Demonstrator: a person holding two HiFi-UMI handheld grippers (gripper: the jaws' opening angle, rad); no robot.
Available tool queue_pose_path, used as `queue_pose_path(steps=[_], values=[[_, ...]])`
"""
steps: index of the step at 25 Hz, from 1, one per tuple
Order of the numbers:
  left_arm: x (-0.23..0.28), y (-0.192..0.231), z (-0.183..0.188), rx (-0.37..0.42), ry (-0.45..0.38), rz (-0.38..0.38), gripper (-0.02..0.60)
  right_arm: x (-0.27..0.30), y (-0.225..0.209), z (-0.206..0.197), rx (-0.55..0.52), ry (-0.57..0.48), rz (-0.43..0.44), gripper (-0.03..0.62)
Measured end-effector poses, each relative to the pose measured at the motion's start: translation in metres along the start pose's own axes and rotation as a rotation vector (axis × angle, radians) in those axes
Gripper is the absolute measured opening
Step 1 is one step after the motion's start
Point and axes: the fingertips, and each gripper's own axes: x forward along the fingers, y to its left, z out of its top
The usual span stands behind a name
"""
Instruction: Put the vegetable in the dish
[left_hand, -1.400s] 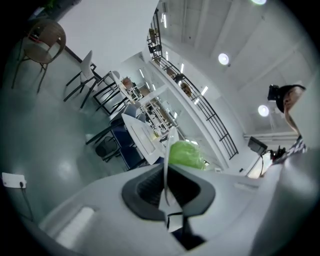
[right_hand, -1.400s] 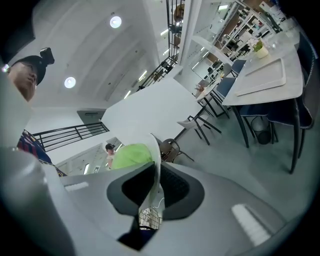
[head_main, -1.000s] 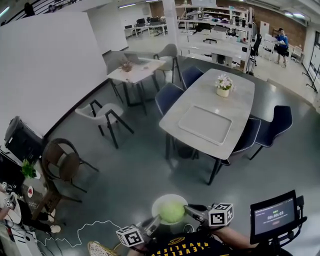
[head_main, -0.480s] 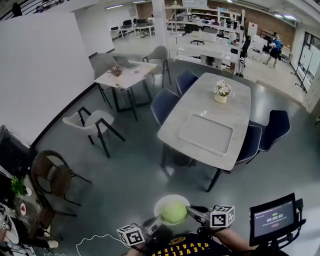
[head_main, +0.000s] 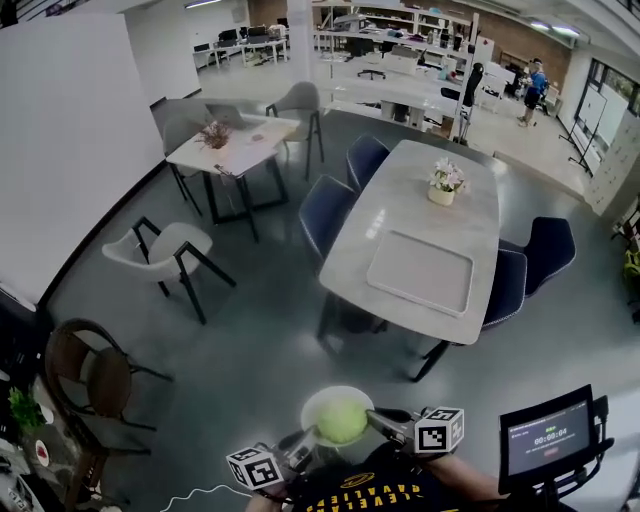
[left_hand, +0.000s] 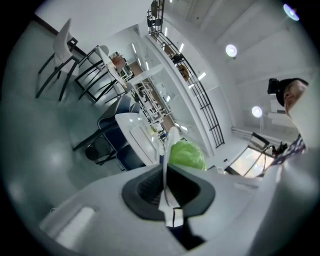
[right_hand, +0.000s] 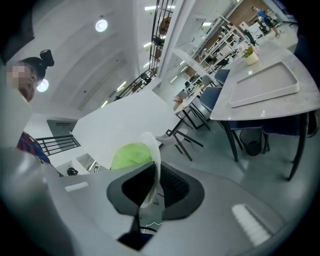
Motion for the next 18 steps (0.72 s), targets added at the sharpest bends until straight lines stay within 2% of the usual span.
queue_pose_path(steps=[6,9,14,18], values=[[0.024,0.004,0.014,-0.004,0.096,-0.065,0.011,-0.007,-0.010,0.012,0.046,-0.062,-0.087,0.040],[0.037,0.011,0.019,-0.006,0.121,-0.063,0.011,-0.005,-0.025,0.018,0.071,-0.090,-0.100,0.040],[0.091,0.045,0.064,0.007,0.128,-0.017,0.011,0.027,-0.080,0.075,0.074,-0.090,-0.066,0.042],[0.131,0.048,0.094,0.043,0.138,-0.012,0.011,0.030,-0.104,0.119,0.051,-0.101,-0.036,0.043]])
